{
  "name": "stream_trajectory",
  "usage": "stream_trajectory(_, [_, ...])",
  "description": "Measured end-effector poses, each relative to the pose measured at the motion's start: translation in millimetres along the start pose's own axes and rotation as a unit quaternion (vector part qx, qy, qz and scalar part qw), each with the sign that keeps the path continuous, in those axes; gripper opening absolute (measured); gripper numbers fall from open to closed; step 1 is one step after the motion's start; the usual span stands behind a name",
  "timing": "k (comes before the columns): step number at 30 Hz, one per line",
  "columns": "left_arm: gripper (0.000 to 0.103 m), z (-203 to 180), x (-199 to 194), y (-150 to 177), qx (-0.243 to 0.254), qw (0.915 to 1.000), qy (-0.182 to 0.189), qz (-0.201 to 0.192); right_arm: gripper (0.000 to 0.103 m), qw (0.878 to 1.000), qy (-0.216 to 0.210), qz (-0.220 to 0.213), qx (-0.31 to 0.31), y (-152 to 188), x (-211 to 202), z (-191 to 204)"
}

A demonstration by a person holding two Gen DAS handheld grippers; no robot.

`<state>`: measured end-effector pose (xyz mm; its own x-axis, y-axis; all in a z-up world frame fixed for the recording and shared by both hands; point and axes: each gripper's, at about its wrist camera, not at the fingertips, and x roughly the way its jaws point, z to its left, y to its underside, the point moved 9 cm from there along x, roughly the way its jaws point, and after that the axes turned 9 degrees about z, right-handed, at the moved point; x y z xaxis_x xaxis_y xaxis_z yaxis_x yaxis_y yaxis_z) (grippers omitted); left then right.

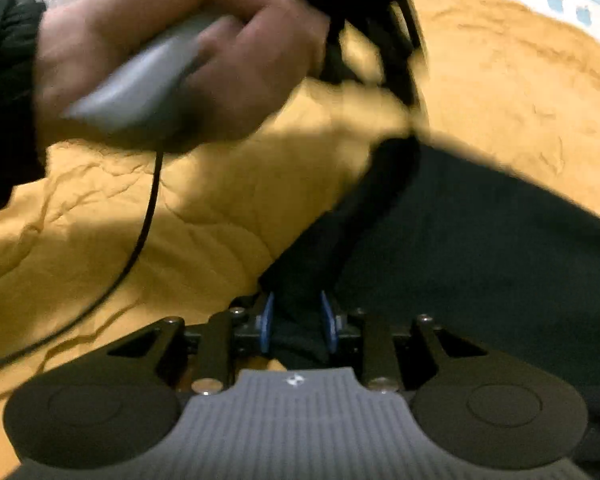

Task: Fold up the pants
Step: 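Open both grippers and release the folded black trousers onto the bed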

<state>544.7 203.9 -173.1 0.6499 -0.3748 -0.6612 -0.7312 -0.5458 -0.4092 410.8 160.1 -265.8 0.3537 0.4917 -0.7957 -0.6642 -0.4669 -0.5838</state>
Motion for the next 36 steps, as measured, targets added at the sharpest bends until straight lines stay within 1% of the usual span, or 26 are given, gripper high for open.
stream_trajectory(1, [0.0, 5, -6, -8, -0.039, 0.9991, 0.018, -0.008, 0.023, 1.0, 0.0, -0.003, -0.001, -1, 1, 0])
stream_trajectory(2, [0.002, 3, -13, -9, -0.035, 0.9991, 0.023, -0.005, 0.022, 1.0, 0.001, -0.006, -0.002, 0, -1, 1])
stream_trajectory(3, [0.003, 0, -19, -6, -0.007, 0.9999, 0.007, -0.005, 0.022, 1.0, 0.002, -0.01, -0.004, -4, -1, -2])
stream_trajectory(4, [0.009, -4, -28, 1, 0.036, 0.9991, -0.023, -0.005, 0.022, 1.0, 0.005, -0.016, -0.008, -4, -7, 0])
stream_trajectory(5, [0.017, -7, -37, 12, 0.081, 0.9952, -0.054, -0.003, 0.022, 1.0, 0.007, -0.026, -0.014, -2, -13, 0])
stream_trajectory(6, [0.021, -8, -47, 24, 0.115, 0.9909, -0.071, -0.003, 0.022, 0.999, 0.005, -0.037, -0.018, -2, -24, 2])
stream_trajectory(8, [0.043, -7, -65, 53, 0.157, 0.984, -0.083, 0.006, 0.021, 0.997, 0.008, -0.074, 0.001, -1, -56, -3])
stream_trajectory(10, [0.052, -6, -69, 86, 0.168, 0.9819, -0.084, 0.024, 0.021, 0.994, 0.02, -0.106, 0.036, 0, -80, -20])
stream_trajectory(12, [0.053, 1, -66, 116, 0.179, 0.9783, -0.093, 0.045, 0.023, 0.986, 0.061, -0.133, 0.074, 2, -98, -50])
stream_trajectory(13, [0.053, 4, -60, 129, 0.178, 0.9763, -0.108, 0.059, 0.027, 0.983, 0.085, -0.135, 0.089, 5, -102, -65])
stream_trajectory(15, [0.052, 14, -50, 157, 0.168, 0.9723, -0.123, 0.106, 0.031, 0.977, 0.143, -0.107, 0.118, 19, -102, -103])
stream_trajectory(16, [0.051, 13, -49, 168, 0.176, 0.9691, -0.129, 0.116, 0.031, 0.975, 0.157, -0.079, 0.132, 30, -99, -119])
stream_trajectory(17, [0.051, 8, -53, 178, 0.195, 0.9641, -0.139, 0.115, 0.025, 0.975, 0.157, -0.055, 0.147, 41, -99, -133])
stream_trajectory(18, [0.051, 5, -58, 186, 0.213, 0.9577, -0.152, 0.12, 0.021, 0.976, 0.14, -0.057, 0.159, 52, -107, -143])
stream_trajectory(19, [0.051, 3, -62, 193, 0.226, 0.9516, -0.164, 0.128, 0.025, 0.973, 0.145, -0.058, 0.17, 62, -117, -151])
stream_trajectory(20, [0.051, 2, -68, 199, 0.235, 0.9486, -0.168, 0.128, 0.032, 0.967, 0.173, -0.055, 0.178, 76, -134, -163])
stream_trajectory(21, [0.051, 3, -75, 202, 0.236, 0.9488, -0.167, 0.127, 0.032, 0.964, 0.186, -0.058, 0.181, 87, -146, -170])
stream_trajectory(24, [0.054, 8, -84, 207, 0.215, 0.9593, -0.144, 0.115, 0.034, 0.948, 0.202, -0.092, 0.227, 125, -202, -200])
stream_trajectory(25, [0.054, 12, -89, 209, 0.204, 0.9637, -0.137, 0.105, 0.035, 0.942, 0.205, -0.105, 0.244, 139, -222, -211])
stream_trajectory(28, [0.055, 14, -96, 212, 0.169, 0.9743, -0.129, 0.074, 0.049, 0.912, 0.227, -0.143, 0.309, 186, -282, -249])
stream_trajectory(30, [0.066, 13, -98, 218, 0.156, 0.9786, -0.123, 0.053, 0.053, 0.892, 0.24, -0.157, 0.349, 222, -315, -277])
stream_trajectory(31, [0.074, 11, -98, 222, 0.161, 0.9786, -0.121, 0.044, 0.053, 0.881, 0.244, -0.161, 0.373, 237, -330, -290])
stream_trajectory(32, [0.078, 10, -95, 227, 0.175, 0.9761, -0.124, 0.033, 0.055, 0.864, 0.244, -0.171, 0.406, 249, -344, -309])
stream_trajectory(34, [0.082, 7, -88, 235, 0.21, 0.9673, -0.141, 0.023, 0.057, 0.832, 0.232, -0.199, 0.462, 274, -368, -334])
stream_trajectory(35, [0.083, 6, -85, 237, 0.221, 0.9638, -0.148, 0.019, 0.062, 0.809, 0.221, -0.217, 0.499, 292, -378, -349])
stream_trajectory(36, [0.084, 6, -84, 238, 0.224, 0.9628, -0.15, 0.016, 0.064, 0.792, 0.209, -0.229, 0.526, 303, -381, -362])
